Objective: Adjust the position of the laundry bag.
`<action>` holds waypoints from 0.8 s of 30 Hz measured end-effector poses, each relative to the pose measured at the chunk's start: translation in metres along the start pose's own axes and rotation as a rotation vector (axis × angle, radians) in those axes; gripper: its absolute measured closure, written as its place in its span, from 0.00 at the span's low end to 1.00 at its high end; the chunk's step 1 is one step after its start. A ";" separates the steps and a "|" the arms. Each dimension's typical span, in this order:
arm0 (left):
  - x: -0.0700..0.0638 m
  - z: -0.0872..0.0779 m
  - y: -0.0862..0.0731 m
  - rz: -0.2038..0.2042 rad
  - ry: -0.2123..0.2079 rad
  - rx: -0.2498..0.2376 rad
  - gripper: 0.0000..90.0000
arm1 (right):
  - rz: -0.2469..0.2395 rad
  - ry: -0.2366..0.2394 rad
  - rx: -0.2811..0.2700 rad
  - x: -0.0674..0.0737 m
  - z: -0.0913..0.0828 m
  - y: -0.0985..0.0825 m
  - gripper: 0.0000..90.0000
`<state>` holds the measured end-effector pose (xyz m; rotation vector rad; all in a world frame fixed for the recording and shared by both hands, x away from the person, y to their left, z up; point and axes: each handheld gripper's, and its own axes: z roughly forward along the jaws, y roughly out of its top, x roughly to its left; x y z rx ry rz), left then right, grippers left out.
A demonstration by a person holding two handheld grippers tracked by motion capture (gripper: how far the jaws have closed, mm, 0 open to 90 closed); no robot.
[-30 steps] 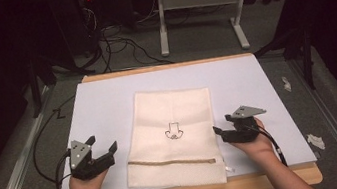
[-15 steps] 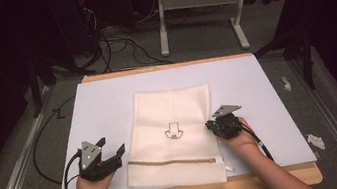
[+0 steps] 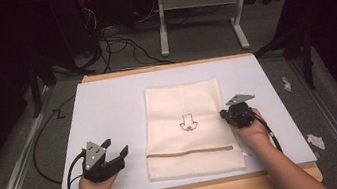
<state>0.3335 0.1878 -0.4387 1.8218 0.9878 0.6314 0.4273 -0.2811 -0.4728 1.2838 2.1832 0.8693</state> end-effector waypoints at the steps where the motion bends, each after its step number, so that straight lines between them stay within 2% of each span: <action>1: 0.000 0.000 0.000 0.000 0.000 0.000 0.38 | 0.000 0.000 0.000 0.000 0.000 0.000 0.96; 3: -0.002 0.001 0.001 0.002 -0.010 -0.002 0.38 | 0.024 -0.016 0.004 -0.012 0.000 -0.002 0.95; 4: -0.003 0.002 0.001 0.009 -0.009 -0.002 0.38 | 0.025 -0.021 0.006 -0.013 0.000 -0.002 0.93; 9: -0.003 0.002 0.001 0.019 -0.004 -0.006 0.38 | 0.020 -0.042 -0.018 -0.011 -0.004 -0.001 0.77; 12: -0.001 0.002 0.000 0.021 -0.005 -0.004 0.37 | 0.013 -0.030 -0.056 -0.009 -0.019 0.000 0.71; 15: -0.001 0.003 -0.001 0.033 0.008 0.001 0.35 | 0.036 -0.004 -0.085 -0.007 -0.040 -0.005 0.65; 20: -0.003 0.004 0.001 0.038 0.010 -0.008 0.33 | 0.042 0.015 -0.114 -0.003 -0.075 -0.025 0.59; 21: -0.003 0.004 0.001 0.038 0.010 -0.008 0.32 | 0.042 0.015 -0.114 -0.003 -0.075 -0.025 0.59; 22: -0.004 0.004 0.002 0.035 0.008 -0.013 0.32 | 0.050 0.022 -0.122 -0.002 -0.090 -0.033 0.58; 24: -0.004 0.006 0.002 0.038 0.005 -0.015 0.32 | 0.054 0.027 -0.132 -0.002 -0.100 -0.040 0.57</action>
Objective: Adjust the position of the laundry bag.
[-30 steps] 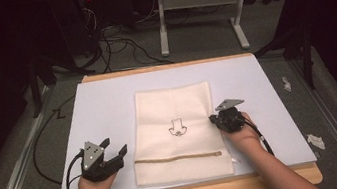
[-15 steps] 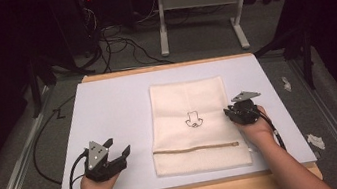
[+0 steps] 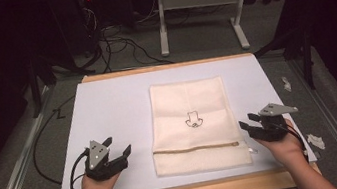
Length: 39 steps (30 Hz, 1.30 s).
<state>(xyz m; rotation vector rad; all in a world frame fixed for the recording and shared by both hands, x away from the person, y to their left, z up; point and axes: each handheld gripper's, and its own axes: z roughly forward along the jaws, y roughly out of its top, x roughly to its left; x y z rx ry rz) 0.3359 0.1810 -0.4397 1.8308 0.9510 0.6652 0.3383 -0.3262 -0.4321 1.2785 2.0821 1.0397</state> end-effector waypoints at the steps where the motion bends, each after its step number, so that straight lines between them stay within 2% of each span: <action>1: 0.000 0.000 0.000 0.000 0.000 0.000 0.32 | 0.000 0.000 0.000 0.000 0.000 0.000 0.57; 2: 0.000 0.002 -0.001 -0.001 -0.009 0.002 0.32 | 0.028 0.003 -0.041 0.000 -0.008 -0.011 0.58; 3: -0.001 0.003 -0.001 -0.002 -0.012 0.003 0.32 | 0.048 0.007 -0.051 0.000 -0.010 -0.016 0.58; 4: -0.001 0.003 -0.001 -0.002 -0.012 0.003 0.32 | 0.048 0.007 -0.051 0.000 -0.010 -0.016 0.58; 5: -0.002 0.005 -0.001 0.006 -0.018 -0.007 0.32 | 0.082 0.037 -0.033 -0.002 -0.009 -0.024 0.57; 7: -0.002 0.005 -0.001 0.010 -0.016 -0.012 0.32 | 0.076 0.035 -0.026 -0.002 -0.009 -0.026 0.57; 10: -0.003 0.006 -0.001 0.018 0.001 -0.015 0.29 | 0.095 0.034 -0.024 -0.006 -0.009 -0.030 0.58; 12: -0.003 0.007 -0.001 0.016 0.003 -0.013 0.29 | 0.081 0.029 -0.011 -0.007 -0.008 -0.032 0.58; 20: -0.006 0.010 -0.003 0.015 -0.015 -0.011 0.29 | 0.081 0.033 -0.019 -0.007 -0.011 -0.033 0.58; 22: -0.006 0.011 -0.003 -0.017 -0.027 -0.007 0.29 | 0.085 0.040 -0.006 -0.006 -0.010 -0.034 0.59; 27: -0.005 0.012 -0.003 -0.028 -0.028 -0.006 0.29 | 0.086 0.055 0.001 -0.003 -0.008 -0.033 0.62; 28: -0.004 0.013 -0.001 -0.029 -0.043 0.011 0.29 | 0.081 0.065 0.013 0.000 -0.005 -0.033 0.64; 30: -0.004 0.014 -0.001 -0.027 -0.049 0.013 0.29 | 0.086 0.076 0.026 0.003 -0.003 -0.034 0.65; 32: -0.003 0.015 0.000 -0.029 -0.052 0.010 0.29 | 0.085 0.082 0.032 0.004 -0.002 -0.034 0.66; 35: -0.002 0.015 0.003 -0.044 -0.062 -0.011 0.29 | 0.062 0.091 0.068 0.010 0.001 -0.038 0.68; 39: -0.006 0.018 0.006 -0.033 -0.069 -0.001 0.29 | 0.058 0.100 0.090 0.011 0.006 -0.042 0.68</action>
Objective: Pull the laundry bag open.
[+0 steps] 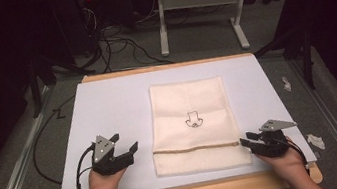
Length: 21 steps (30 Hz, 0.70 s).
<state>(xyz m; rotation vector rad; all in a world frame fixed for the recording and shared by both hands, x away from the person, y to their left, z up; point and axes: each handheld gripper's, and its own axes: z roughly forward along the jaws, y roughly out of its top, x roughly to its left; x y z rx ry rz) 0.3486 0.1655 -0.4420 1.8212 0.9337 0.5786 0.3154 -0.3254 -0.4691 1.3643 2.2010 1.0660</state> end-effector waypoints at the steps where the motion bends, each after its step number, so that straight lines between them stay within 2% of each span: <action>1: -0.002 0.001 0.000 0.007 -0.003 0.000 0.29 | -0.001 0.007 0.012 0.000 0.002 -0.001 0.68; 4: -0.003 0.000 0.000 0.015 -0.005 -0.004 0.29 | -0.001 0.007 0.027 0.001 0.005 -0.001 0.69; 5: -0.004 0.000 0.001 0.016 -0.009 -0.007 0.29 | 0.002 0.023 0.031 0.001 0.007 -0.003 0.74; 8: -0.004 0.000 0.001 0.018 -0.015 -0.013 0.29 | 0.004 0.024 0.030 0.002 0.007 -0.004 0.76; 11: -0.006 0.001 0.001 0.025 -0.022 -0.010 0.29 | 0.029 0.042 0.030 0.000 0.007 -0.005 0.78; 21: -0.007 -0.005 0.002 0.043 -0.007 -0.022 0.29 | 0.031 0.039 0.028 0.000 0.005 -0.007 0.75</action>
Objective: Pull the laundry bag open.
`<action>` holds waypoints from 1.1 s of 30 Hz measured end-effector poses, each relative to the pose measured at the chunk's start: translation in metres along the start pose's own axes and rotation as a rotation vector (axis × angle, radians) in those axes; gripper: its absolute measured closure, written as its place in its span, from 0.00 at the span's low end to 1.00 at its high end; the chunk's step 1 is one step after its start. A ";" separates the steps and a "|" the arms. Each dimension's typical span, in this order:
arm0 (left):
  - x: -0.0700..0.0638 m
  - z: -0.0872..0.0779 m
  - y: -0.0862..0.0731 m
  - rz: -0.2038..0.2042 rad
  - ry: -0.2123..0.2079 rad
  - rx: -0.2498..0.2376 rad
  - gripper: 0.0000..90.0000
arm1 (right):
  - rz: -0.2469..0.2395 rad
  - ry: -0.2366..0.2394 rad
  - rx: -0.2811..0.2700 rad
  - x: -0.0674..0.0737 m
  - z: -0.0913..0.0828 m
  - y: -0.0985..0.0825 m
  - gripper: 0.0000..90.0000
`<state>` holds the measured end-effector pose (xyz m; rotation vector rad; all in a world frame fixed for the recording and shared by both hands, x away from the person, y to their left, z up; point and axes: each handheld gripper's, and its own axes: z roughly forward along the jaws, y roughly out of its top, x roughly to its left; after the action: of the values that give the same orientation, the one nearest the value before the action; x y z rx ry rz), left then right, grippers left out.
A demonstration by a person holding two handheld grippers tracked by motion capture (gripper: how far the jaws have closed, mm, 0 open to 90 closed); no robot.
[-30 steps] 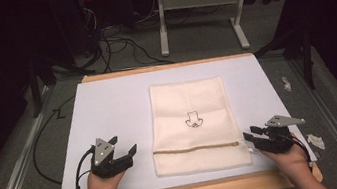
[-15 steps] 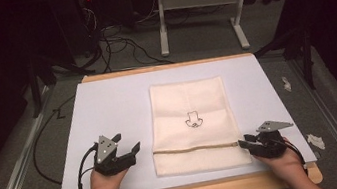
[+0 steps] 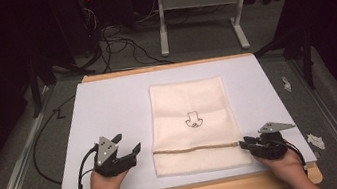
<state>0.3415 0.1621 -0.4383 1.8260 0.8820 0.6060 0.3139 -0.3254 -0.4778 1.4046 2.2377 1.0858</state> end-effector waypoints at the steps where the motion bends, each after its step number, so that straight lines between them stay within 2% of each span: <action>1: 0.000 0.000 0.000 -0.001 0.003 -0.002 0.29 | 0.000 0.001 -0.002 0.000 0.000 0.000 0.75; 9: -0.007 0.004 0.000 0.015 -0.001 0.013 0.29 | -0.024 0.001 0.003 0.001 -0.001 -0.001 0.81; 11: -0.010 0.005 0.000 0.021 -0.023 0.015 0.30 | -0.032 0.004 0.008 0.000 -0.001 -0.001 0.85; 17: -0.014 0.007 0.000 0.031 -0.030 0.015 0.31 | -0.050 0.004 0.020 0.001 -0.002 0.000 0.91; 20: -0.015 0.006 0.001 0.034 -0.034 0.007 0.31 | -0.076 0.000 0.012 0.002 -0.003 0.002 0.93; 23: -0.016 0.005 0.001 0.031 -0.038 -0.003 0.31 | -0.075 -0.004 0.009 0.004 -0.004 0.002 0.93; 24: -0.016 0.005 0.001 0.028 -0.043 -0.010 0.32 | -0.092 -0.006 -0.002 0.005 -0.006 0.003 0.94; 27: -0.017 0.006 -0.001 0.034 -0.061 -0.027 0.33 | -0.092 -0.005 -0.014 0.006 -0.008 0.004 0.94; 33: -0.023 0.011 -0.001 0.024 -0.097 -0.020 0.34 | -0.096 0.004 -0.053 0.005 -0.013 0.008 0.94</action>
<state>0.3351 0.1383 -0.4440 1.8344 0.7880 0.5342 0.3085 -0.3251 -0.4624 1.2609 2.2375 1.1085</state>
